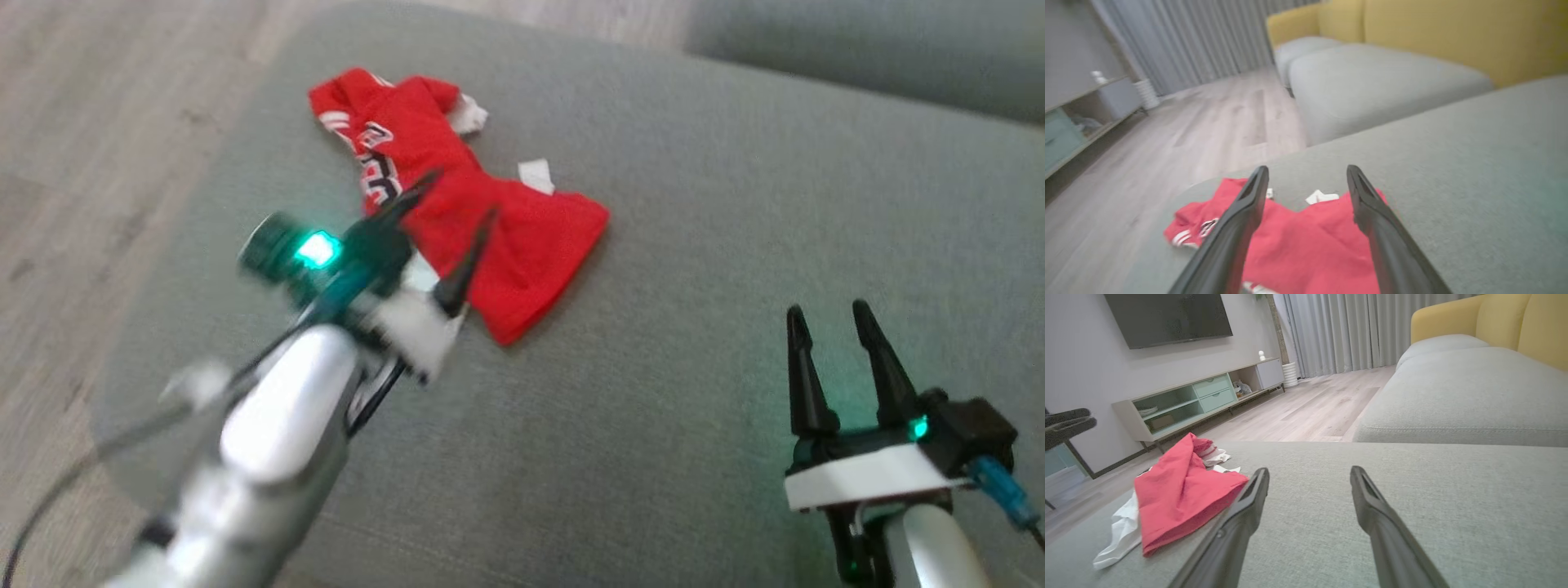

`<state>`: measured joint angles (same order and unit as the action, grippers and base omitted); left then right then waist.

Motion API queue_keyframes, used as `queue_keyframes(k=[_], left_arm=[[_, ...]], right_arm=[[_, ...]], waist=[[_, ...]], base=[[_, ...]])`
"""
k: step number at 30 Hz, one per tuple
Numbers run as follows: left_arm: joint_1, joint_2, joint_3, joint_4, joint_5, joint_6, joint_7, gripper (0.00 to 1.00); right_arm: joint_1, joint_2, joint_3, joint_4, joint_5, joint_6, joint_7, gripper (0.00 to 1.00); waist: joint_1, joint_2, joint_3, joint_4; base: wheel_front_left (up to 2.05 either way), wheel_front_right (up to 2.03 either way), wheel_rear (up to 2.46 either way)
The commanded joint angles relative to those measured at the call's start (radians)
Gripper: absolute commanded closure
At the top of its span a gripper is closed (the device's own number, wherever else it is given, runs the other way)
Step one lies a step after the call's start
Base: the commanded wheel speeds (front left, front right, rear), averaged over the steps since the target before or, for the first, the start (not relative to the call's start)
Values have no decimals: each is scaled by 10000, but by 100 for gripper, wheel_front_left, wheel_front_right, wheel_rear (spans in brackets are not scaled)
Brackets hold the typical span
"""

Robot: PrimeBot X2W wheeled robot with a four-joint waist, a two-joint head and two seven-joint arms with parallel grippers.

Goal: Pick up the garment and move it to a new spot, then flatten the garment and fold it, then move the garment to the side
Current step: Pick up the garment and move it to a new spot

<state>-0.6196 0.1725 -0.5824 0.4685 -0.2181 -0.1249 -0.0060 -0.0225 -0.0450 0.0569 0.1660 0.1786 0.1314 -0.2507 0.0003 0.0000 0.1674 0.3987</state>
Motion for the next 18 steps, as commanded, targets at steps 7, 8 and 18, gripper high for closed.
queue_keyframes(k=[7, 8, 18], left_arm=[[-3301, 1764, -3796, 292, -3112, -55, 1778, 0], [-3644, 1984, -4449, 300, -3468, -55, 1993, 0], [-5594, 2597, -6869, 964, -5861, -56, 2391, 0]], right_arm=[[-896, -53, 77, -705, -538, -7, -110, 0], [-930, -53, 90, -770, -570, -7, -111, 0], [-1324, -53, 251, -1117, -522, -7, -111, 0]], waist=[[-3, 0, 1298, -1097], [-3, 0, 1380, -1193], [-3, 0, 2052, -1991]], base=[[0, 0, 0], [0, 0, 0], [0, 0, 0]])
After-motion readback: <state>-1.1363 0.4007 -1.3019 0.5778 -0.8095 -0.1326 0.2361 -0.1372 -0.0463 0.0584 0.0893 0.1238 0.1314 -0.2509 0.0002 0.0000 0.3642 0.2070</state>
